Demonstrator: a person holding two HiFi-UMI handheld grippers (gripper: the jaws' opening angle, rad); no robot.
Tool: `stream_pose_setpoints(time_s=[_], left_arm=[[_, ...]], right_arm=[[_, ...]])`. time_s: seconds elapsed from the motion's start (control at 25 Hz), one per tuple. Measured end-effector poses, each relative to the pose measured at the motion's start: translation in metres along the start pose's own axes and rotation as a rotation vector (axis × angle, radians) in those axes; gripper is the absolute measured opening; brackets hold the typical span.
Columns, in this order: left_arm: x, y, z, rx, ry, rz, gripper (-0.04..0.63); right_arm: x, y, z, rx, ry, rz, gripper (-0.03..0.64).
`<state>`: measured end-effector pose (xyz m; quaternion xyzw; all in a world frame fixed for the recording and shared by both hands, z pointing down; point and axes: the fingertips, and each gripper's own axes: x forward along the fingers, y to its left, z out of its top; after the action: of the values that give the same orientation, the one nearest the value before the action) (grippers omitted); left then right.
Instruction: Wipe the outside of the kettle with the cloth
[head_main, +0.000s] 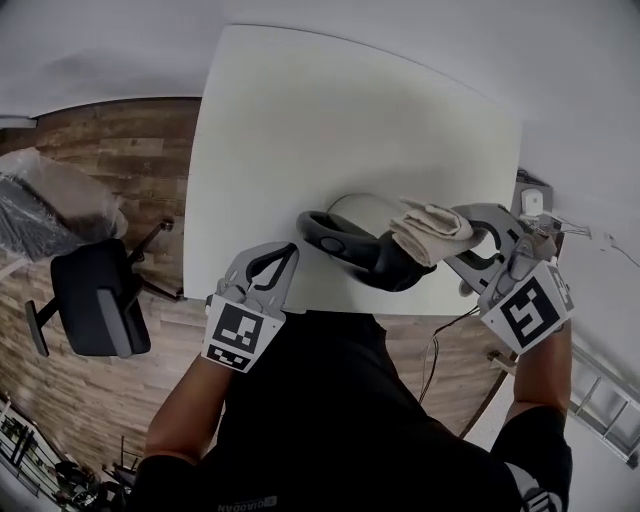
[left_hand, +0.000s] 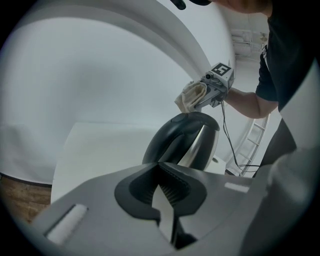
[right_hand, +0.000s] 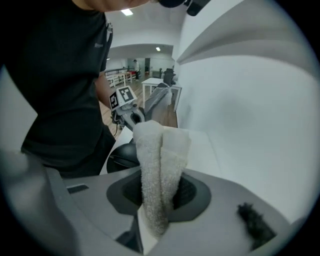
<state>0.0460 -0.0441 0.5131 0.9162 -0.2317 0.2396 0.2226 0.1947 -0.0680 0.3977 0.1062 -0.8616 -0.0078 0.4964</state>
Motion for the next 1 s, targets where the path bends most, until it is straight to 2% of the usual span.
stream_pose_setpoints(time_s=[0.16,0.32,0.68,0.84,1.0], left_arm=[[-0.008,0.007,0.005,0.007,-0.038,0.007,0.008],[-0.012,0.020,-0.002,-0.016,-0.063,0.012,0.008],[-0.020,-0.017,0.011,0.022,-0.064,-0.025,0.008],[-0.017,-0.002,-0.011,0.033,-0.042,-0.032,0.008],[-0.021,0.004,-0.016,0.004,-0.035,-0.020,0.008]], right_arm=[[0.022,-0.001,0.006,-0.172,0.123,0.116,0.098],[0.060,-0.007,0.012,-0.271,0.177,0.248,0.098],[0.091,-0.008,0.001,-0.343,0.226,0.445,0.097],[0.144,-0.008,-0.005,-0.381,0.255,0.534,0.097],[0.176,0.001,-0.013,-0.389,0.279,0.593,0.097]])
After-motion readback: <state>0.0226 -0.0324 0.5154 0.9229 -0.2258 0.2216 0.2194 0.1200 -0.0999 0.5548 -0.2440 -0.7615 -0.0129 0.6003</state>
